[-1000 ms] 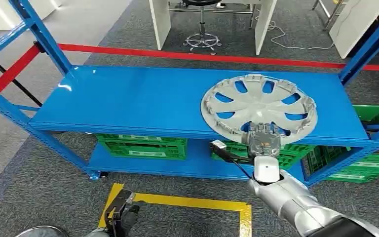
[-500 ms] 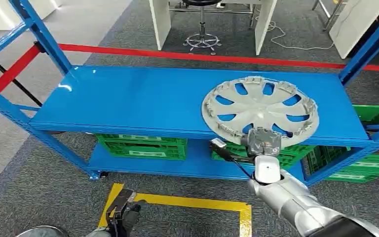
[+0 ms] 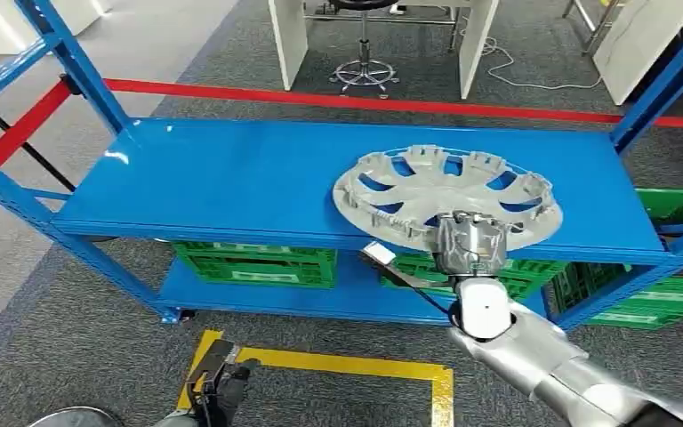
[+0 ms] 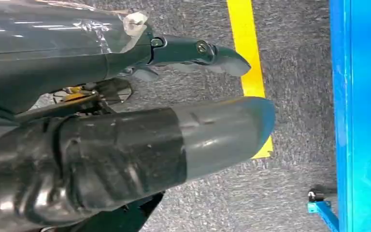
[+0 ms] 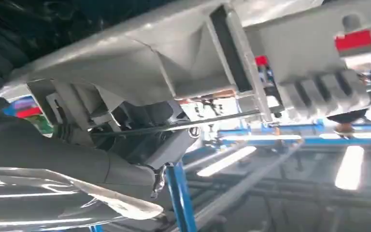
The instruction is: Take the parts from the cabinet and place them on the table.
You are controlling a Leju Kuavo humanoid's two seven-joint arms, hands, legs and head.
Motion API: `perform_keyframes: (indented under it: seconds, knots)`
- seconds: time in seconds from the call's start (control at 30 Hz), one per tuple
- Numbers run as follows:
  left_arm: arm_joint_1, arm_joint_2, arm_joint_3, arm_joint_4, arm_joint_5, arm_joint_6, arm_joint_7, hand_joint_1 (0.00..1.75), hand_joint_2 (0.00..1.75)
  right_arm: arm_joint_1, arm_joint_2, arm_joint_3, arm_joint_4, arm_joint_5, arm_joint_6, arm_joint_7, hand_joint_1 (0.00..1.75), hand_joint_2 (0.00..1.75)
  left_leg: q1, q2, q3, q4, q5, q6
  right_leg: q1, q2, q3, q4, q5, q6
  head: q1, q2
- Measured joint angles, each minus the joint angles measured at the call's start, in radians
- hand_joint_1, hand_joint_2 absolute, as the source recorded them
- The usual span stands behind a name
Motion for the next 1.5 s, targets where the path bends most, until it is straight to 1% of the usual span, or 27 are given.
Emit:
perform_keyframes:
  seconds: [0.2,0.37,0.6,1.13,1.5]
  knots:
    - [0.004,0.000,0.002,0.000,0.008,0.006,-0.003,0.00,0.00,-0.066,-0.091,0.053,-0.170,0.000,0.000,0.000,1.75,1.75,0.000,0.000,0.000,0.000,0.000,0.000,0.000,0.001,0.000,0.000,0.000,0.000,0.000,0.000]
    - [0.004,0.000,0.003,0.000,0.009,0.006,-0.003,0.00,0.00,-0.084,-0.120,0.080,-0.231,-0.002,0.000,0.000,1.75,1.75,0.000,0.000,0.000,0.000,0.000,0.000,0.000,0.000,0.000,0.000,0.000,0.000,0.000,0.000]
    - [0.004,0.000,0.007,0.000,0.009,0.006,-0.003,0.00,0.00,-0.086,-0.138,0.104,-0.259,-0.002,0.000,0.000,1.75,1.75,0.000,0.000,-0.001,0.000,0.000,0.000,0.000,0.000,-0.001,0.000,0.000,0.000,0.000,0.000]
    - [0.004,0.000,0.008,0.000,0.009,0.008,-0.003,0.00,0.00,-0.103,-0.153,0.127,-0.285,-0.003,0.000,0.000,1.75,1.75,0.000,0.000,-0.002,0.000,0.000,0.000,0.000,0.000,-0.002,0.000,0.000,0.000,0.000,0.000]
    - [0.005,0.000,0.008,0.000,-0.004,0.014,-0.013,0.00,0.00,-0.110,-0.172,0.131,-0.353,-0.003,0.000,0.000,1.75,1.75,0.000,0.000,-0.002,0.000,0.000,0.000,0.000,0.000,-0.002,0.000,0.000,0.000,0.000,0.000]
